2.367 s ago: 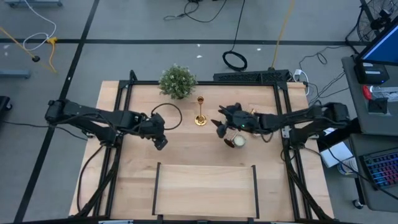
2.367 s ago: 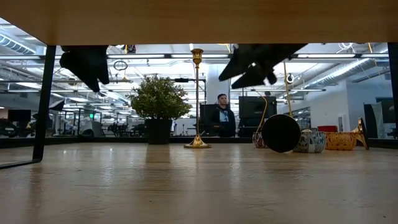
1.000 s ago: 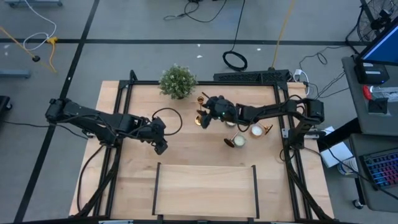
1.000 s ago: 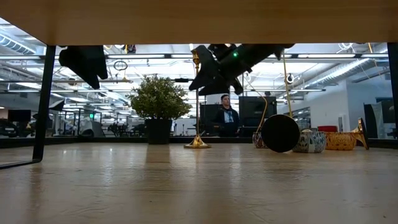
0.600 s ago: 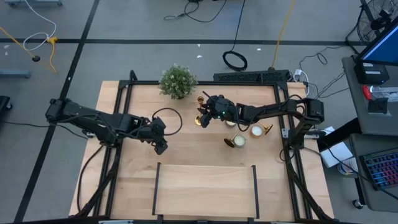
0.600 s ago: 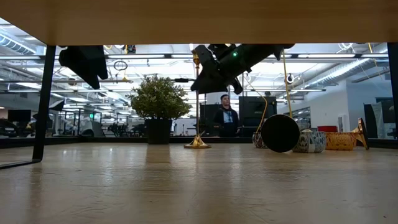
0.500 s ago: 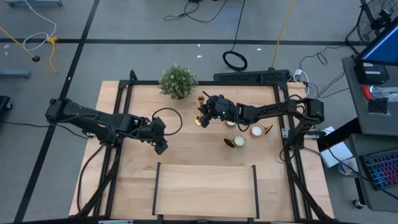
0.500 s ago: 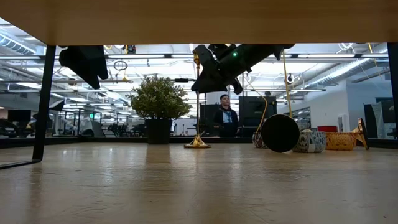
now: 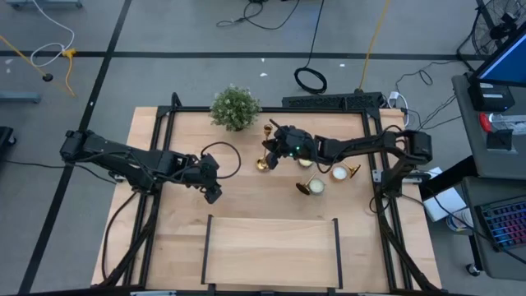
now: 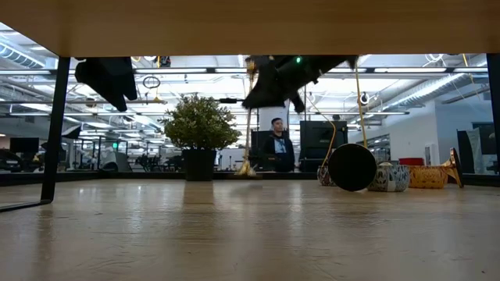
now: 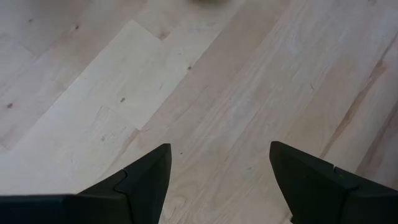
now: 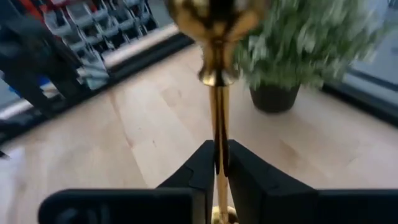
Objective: Pick & Place candle stick holders
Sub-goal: Put the left gold candle holder on the shelf
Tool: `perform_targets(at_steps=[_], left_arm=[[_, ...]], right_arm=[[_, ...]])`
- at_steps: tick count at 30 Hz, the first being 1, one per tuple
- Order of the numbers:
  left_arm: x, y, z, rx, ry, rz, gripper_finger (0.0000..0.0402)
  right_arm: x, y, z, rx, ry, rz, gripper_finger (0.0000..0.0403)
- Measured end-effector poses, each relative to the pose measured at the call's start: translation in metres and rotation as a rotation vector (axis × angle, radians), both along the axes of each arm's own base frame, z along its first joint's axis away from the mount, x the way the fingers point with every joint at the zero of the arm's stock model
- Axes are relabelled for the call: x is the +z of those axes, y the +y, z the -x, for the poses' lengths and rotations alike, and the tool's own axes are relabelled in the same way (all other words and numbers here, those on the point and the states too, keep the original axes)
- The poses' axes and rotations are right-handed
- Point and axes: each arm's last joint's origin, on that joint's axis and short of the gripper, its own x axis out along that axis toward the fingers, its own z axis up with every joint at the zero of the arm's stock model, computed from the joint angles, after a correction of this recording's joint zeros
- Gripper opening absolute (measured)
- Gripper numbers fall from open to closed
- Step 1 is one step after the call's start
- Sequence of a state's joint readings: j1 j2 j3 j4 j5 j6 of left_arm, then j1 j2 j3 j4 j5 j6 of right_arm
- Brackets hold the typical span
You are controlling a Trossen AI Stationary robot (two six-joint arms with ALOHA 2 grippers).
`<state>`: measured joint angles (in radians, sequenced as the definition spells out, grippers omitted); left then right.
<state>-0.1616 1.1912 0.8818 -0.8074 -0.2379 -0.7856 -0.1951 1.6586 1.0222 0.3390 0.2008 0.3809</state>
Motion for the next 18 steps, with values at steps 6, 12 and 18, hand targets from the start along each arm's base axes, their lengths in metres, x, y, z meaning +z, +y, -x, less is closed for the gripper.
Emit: perform_targets(at_steps=[6,12,18], left_arm=[[0.0,0.0,0.0,0.0,0.0,-0.001,0.0273],[0.0,0.001,0.0,0.007,-0.003,-0.018,0.0273],[0.0,0.001,0.0,0.011,-0.007,-0.023,0.0273]], right_arm=[[0.045,0.005,0.024,0.007,-0.073,0.042,0.0012],[0.096,0.02,0.058,0.028,-0.199,0.061,0.0025],[0.124,0.05,0.087,0.118,-0.266,0.029,0.0019]])
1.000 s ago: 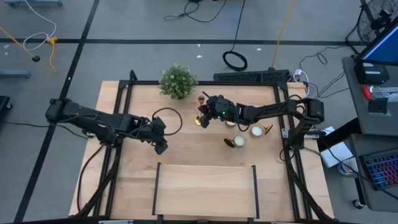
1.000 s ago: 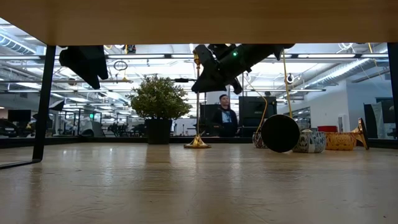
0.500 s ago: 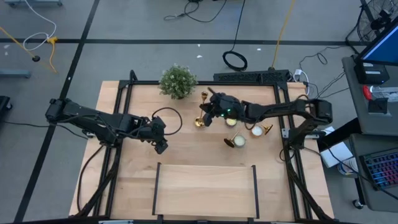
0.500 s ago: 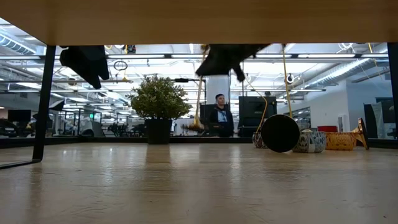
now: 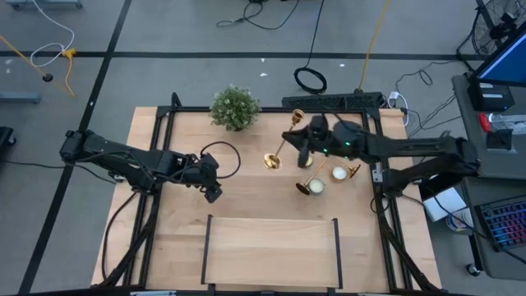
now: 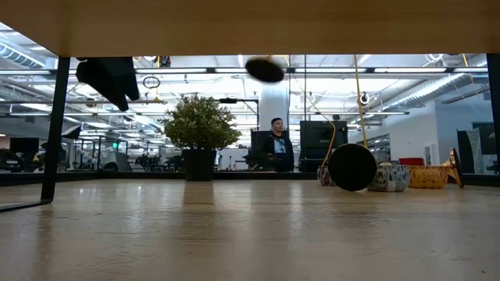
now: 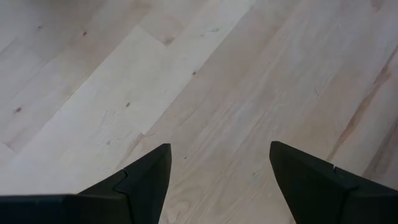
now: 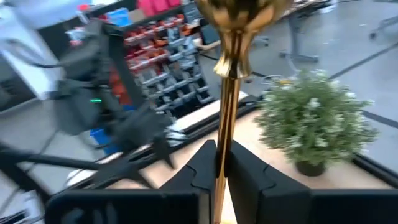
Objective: Pick & Place candle stick holders
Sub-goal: Put the left gold candle holder on the shelf
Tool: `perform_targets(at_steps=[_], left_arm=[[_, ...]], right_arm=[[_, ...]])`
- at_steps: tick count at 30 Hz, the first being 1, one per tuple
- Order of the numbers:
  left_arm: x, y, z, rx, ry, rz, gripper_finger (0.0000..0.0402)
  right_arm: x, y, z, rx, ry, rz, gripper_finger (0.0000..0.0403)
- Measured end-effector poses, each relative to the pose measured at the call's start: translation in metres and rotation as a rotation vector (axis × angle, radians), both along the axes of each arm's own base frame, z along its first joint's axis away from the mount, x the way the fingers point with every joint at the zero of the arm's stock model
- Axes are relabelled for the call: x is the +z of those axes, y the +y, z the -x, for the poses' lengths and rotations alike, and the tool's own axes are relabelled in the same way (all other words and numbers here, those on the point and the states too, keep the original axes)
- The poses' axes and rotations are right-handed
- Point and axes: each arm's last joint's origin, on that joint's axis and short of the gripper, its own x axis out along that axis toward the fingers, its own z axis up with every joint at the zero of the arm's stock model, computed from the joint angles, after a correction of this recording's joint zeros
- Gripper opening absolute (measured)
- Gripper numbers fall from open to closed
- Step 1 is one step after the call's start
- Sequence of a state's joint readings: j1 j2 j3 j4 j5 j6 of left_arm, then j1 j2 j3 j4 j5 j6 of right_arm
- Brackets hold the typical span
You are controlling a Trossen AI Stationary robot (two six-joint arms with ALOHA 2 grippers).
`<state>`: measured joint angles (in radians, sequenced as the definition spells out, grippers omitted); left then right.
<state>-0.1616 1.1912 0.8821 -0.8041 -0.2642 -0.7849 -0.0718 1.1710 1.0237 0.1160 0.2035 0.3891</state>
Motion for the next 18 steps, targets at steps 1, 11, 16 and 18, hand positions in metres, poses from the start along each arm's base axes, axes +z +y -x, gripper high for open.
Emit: perform_targets(at_steps=[1,11,16,18], left_arm=[[0.0,0.0,0.0,0.0,-0.001,0.0,0.0273],[0.005,-0.001,-0.008,0.016,-0.104,0.028,0.0273],[0.011,-0.003,-0.017,0.031,-0.218,0.081,0.0273],[0.014,-0.004,-0.021,0.04,-0.269,0.107,0.0273]], right_arm=[[0.003,0.005,0.004,0.019,-0.011,-0.004,0.0016],[0.026,0.057,0.035,0.228,-0.093,-0.058,0.0026],[0.03,0.075,0.044,0.312,-0.117,-0.094,0.0015],[0.033,0.081,0.049,0.345,-0.129,-0.111,0.0014]])
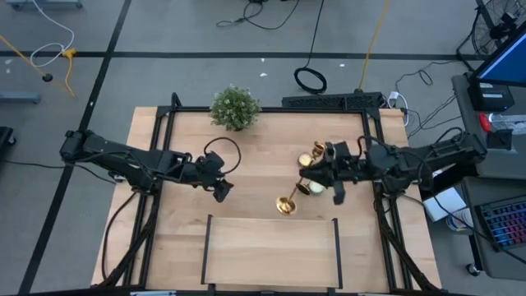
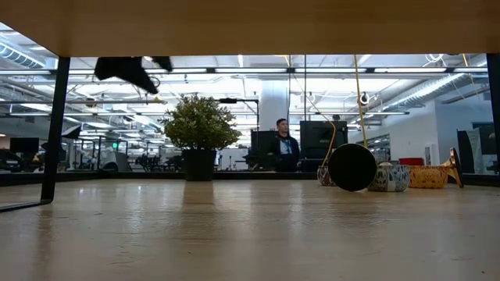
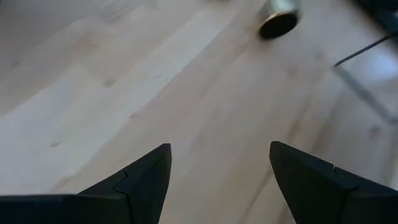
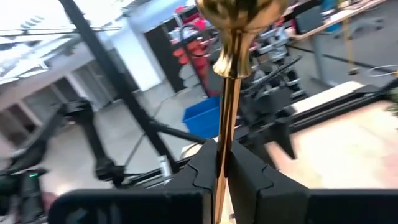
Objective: Pick & Place candle stick holders
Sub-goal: Put the left gold candle holder on the shelf
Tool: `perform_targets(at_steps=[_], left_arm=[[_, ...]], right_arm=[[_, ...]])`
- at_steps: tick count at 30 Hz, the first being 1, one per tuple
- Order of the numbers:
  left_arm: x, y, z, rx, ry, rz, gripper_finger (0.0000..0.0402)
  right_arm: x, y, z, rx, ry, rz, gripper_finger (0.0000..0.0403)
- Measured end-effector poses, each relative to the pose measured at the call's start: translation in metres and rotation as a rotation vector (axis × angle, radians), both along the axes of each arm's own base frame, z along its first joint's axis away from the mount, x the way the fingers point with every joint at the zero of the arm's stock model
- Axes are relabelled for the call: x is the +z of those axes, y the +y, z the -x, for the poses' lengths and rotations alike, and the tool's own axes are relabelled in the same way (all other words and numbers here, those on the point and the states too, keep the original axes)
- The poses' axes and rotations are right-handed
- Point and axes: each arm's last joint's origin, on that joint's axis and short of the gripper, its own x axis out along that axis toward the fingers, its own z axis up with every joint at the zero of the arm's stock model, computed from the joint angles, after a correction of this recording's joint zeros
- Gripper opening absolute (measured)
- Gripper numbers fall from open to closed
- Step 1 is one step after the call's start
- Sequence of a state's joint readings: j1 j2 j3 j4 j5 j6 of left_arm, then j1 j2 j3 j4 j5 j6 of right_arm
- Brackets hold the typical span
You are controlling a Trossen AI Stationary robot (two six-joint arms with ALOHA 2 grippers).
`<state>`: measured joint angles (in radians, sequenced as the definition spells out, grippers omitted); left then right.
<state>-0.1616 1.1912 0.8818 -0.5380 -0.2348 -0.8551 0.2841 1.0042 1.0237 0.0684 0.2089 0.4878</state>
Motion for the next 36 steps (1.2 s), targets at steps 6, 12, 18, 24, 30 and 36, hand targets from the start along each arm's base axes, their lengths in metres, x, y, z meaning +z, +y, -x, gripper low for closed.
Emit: perform_targets(at_steps=[6,12,18,24,30,36], left_arm=[[0.01,-0.002,-0.01,0.056,-0.157,0.081,0.0273],[0.019,-0.003,-0.016,0.11,-0.274,0.131,0.0273],[0.022,-0.009,-0.016,0.182,-0.334,0.148,0.0273],[0.023,-0.017,-0.016,0.17,-0.351,0.176,0.0273],[0.024,-0.027,-0.013,0.175,-0.36,0.195,0.0273],[0.024,-0.038,-0.01,0.179,-0.372,0.198,0.0273]], right_arm=[[0.01,0.021,0.018,0.118,-0.06,-0.033,0.0019],[0.016,0.039,0.035,0.229,-0.092,-0.063,0.0018],[0.017,0.058,0.043,0.317,-0.122,-0.022,0.0018],[0.022,0.082,0.046,0.31,-0.11,0.101,0.0018],[0.027,0.111,0.041,0.295,0.049,0.238,0.0018],[0.023,0.142,0.026,0.243,0.147,0.314,0.0018]])
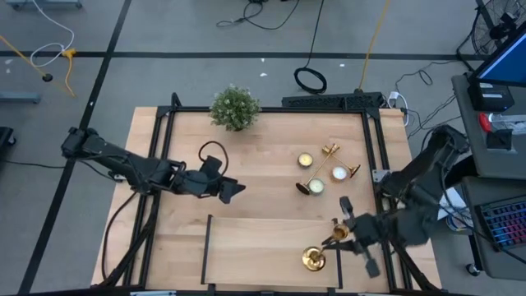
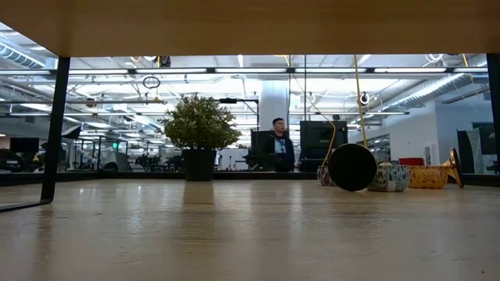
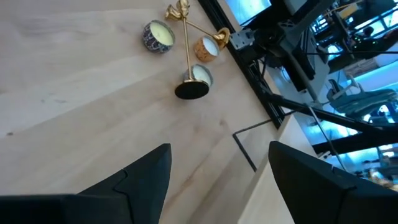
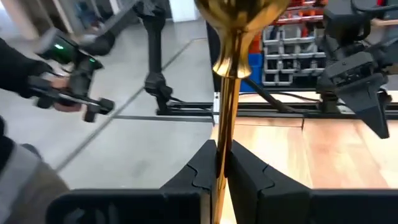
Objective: Pick & Place candle stick holders
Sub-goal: Put the left gold candle holder on the shelf
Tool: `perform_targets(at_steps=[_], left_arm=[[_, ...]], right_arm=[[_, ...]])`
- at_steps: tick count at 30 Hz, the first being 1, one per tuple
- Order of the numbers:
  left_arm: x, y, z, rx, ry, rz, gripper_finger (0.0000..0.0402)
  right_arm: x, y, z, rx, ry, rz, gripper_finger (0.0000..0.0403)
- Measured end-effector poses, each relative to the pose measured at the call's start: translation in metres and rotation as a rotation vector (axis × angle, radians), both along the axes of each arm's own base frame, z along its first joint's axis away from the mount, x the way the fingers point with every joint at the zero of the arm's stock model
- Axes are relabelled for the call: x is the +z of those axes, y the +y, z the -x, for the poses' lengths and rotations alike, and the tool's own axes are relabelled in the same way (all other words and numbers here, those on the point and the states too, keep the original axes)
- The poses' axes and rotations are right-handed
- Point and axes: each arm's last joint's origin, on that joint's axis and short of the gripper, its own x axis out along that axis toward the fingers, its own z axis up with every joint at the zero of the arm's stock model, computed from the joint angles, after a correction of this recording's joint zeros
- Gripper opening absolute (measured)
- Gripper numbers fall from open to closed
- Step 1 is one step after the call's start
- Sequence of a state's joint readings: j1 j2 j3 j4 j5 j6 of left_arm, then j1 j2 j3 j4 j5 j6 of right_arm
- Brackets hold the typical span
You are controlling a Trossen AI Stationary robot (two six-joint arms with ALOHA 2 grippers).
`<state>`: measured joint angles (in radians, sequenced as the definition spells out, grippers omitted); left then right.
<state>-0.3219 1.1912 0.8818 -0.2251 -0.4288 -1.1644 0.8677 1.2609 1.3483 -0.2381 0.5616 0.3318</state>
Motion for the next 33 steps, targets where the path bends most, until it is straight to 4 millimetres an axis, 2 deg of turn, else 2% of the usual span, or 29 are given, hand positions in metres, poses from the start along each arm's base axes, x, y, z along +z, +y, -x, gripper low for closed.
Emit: perform_targets(at_steps=[7,13,18,24,29,33], left_arm=[[0.004,-0.016,0.003,-0.052,-0.042,-0.014,0.0273],[0.004,-0.024,0.006,-0.097,-0.046,-0.024,0.0273],[0.004,-0.032,0.009,-0.15,-0.04,-0.063,0.0273],[0.008,-0.041,0.011,-0.193,-0.083,-0.062,0.0273],[0.024,-0.055,0.011,-0.256,-0.246,-0.059,0.0273],[0.032,-0.068,-0.001,-0.295,-0.428,-0.041,0.0273]], right_arm=[[-0.024,0.026,-0.016,-0.18,0.036,0.041,0.0018],[-0.034,0.037,-0.015,-0.336,0.022,-0.018,0.0018],[-0.04,0.047,-0.006,-0.272,0.054,-0.004,0.0018],[-0.04,0.054,0.003,-0.233,0.072,-0.072,0.0018],[-0.038,0.055,0.003,-0.23,0.064,-0.091,0.0018],[-0.038,0.056,0.003,-0.207,0.068,-0.1,0.0018]])
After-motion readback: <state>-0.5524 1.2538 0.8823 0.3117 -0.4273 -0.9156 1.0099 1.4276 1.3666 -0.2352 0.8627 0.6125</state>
